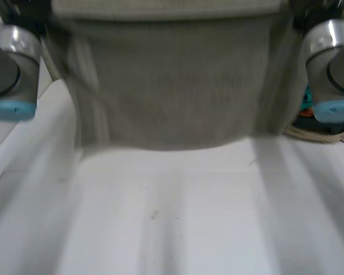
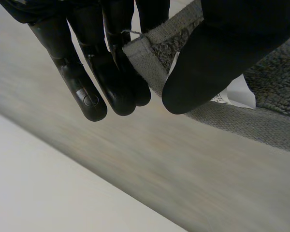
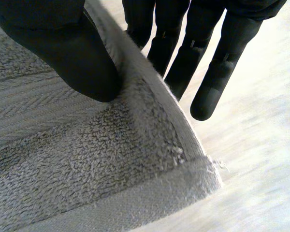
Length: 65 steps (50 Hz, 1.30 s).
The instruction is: Fold the laundry.
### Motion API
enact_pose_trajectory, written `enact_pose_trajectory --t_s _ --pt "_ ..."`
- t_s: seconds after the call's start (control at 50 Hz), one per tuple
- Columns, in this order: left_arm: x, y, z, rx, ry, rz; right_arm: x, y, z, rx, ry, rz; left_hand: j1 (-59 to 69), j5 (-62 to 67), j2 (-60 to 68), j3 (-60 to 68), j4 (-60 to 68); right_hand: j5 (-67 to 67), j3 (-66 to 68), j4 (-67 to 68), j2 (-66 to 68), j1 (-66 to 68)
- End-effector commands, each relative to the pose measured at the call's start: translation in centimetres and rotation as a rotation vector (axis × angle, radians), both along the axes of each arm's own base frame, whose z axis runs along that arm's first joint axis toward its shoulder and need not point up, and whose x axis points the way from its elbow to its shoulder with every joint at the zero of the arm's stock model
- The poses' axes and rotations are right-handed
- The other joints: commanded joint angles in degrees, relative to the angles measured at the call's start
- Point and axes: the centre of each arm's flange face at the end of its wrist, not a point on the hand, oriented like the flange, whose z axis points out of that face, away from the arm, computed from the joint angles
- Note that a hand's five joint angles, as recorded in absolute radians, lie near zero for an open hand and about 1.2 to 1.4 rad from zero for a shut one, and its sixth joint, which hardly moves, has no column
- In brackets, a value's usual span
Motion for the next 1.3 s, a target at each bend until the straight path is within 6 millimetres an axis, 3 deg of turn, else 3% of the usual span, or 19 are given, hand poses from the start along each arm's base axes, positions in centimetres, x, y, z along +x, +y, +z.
enact_pose_trajectory --t_s 0.02,0.08,0.18,0.2,0.22,0.24,0.32,0.38,0.46,0.52,0.58,0.62,0.66,0.68,0.76,0.88,1.02,1.12,1.3 --pt "0.1 0.0 4.5 -0.296 0.081 -0.006 1.0 0.7 3.4 -0.252 -0.117 0.050 12.9 12.2 11.2 11.6 11.0 12.7 12.1 11.5 12.7 15.3" --pt "0.2 -0.4 2.2 -0.205 0.061 -0.003 1.1 0.4 2.2 -0.205 -0.126 0.068 12.9 12.2 11.2 11.6 11.0 12.7 12.1 11.5 12.7 15.3" --pt "0.6 -0.2 -4.5 0.018 0.018 0.003 1.2 0.0 -2.7 -0.011 -0.121 0.121 12.9 12.2 11.2 11.6 11.0 12.7 12.1 11.5 12.7 15.3" --pt "0.6 0.0 -5.5 0.049 0.013 0.001 1.3 0.0 -4.5 0.042 -0.104 0.142 12.9 12.2 11.2 11.6 11.0 12.7 12.1 11.5 12.7 15.3" --pt "0.6 0.6 -8.0 0.122 -0.002 -0.004 1.4 0.0 -5.5 0.073 -0.091 0.151 12.9 12.2 11.2 11.6 11.0 12.7 12.1 11.5 12.7 15.3" --pt "0.7 0.8 -8.6 0.140 -0.007 -0.004 1.6 0.1 -8.2 0.145 -0.055 0.176 12.9 12.2 11.2 11.6 11.0 12.7 12.1 11.5 12.7 15.3" --pt "0.9 3.2 -13.9 0.313 -0.050 -0.010 1.8 1.0 -13.2 0.284 0.006 0.223 12.9 12.2 11.2 11.6 11.0 12.7 12.1 11.5 12.7 15.3" --pt "1.1 4.5 -15.9 0.385 -0.070 -0.011 1.7 2.4 -16.9 0.393 0.056 0.251 12.9 12.2 11.2 11.6 11.0 12.7 12.1 11.5 12.7 15.3" --pt "2.0 7.5 -18.2 0.508 -0.112 0.001 0.8 4.1 -19.4 0.500 0.097 0.238 12.9 12.2 11.2 11.6 11.0 12.7 12.1 11.5 12.7 15.3" --pt "2.7 10.4 -18.8 0.598 -0.163 0.013 -0.6 6.2 -20.3 0.610 0.133 0.214 12.9 12.2 11.2 11.6 11.0 12.7 12.1 11.5 12.7 15.3" --pt "3.8 13.7 -18.6 0.693 -0.231 0.036 -1.5 8.1 -18.9 0.672 0.172 0.197 12.9 12.2 11.2 11.6 11.0 12.7 12.1 11.5 12.7 15.3" --pt "5.1 16.8 -18.3 0.791 -0.297 0.060 -2.6 10.5 -17.3 0.766 0.231 0.174 12.9 12.2 11.2 11.6 11.0 12.7 12.1 11.5 12.7 15.3" --pt "5.9 18.4 -18.1 0.854 -0.340 0.076 -3.8 12.9 -16.0 0.891 0.301 0.145 12.9 12.2 11.2 11.6 11.0 12.7 12.1 11.5 12.7 15.3" --pt "6.7 20.0 -18.0 0.928 -0.390 0.088 -4.4 13.6 -15.8 0.942 0.324 0.130 12.9 12.2 11.2 11.6 11.0 12.7 12.1 11.5 12.7 15.3" --pt "8.3 22.6 -17.6 1.077 -0.476 0.107 -6.4 15.7 -15.6 1.151 0.418 0.065 12.9 12.2 11.2 11.6 11.0 12.7 12.1 11.5 12.7 15.3" --pt "7.7 20.8 -16.5 0.956 -0.465 0.077 -6.0 13.6 -15.3 1.011 0.412 0.040 12.9 12.2 11.2 11.6 11.0 12.7 12.1 11.5 12.7 15.3" --pt "4.2 15.5 -17.3 0.772 -0.395 0.012 -4.8 9.3 -18.6 0.925 0.384 0.032 12.9 12.2 11.2 11.6 11.0 12.7 12.1 11.5 12.7 15.3" --pt "2.9 12.1 -18.2 0.733 -0.358 0.095 -1.0 7.3 -19.1 0.744 0.390 0.101 12.9 12.2 11.2 11.6 11.0 12.7 12.1 11.5 12.7 15.3" --pt "2.3 10.1 -19.7 0.752 -0.362 0.176 2.4 2.5 -21.2 0.515 0.346 0.182 12.9 12.2 11.2 11.6 11.0 12.7 12.1 11.5 12.7 15.3"
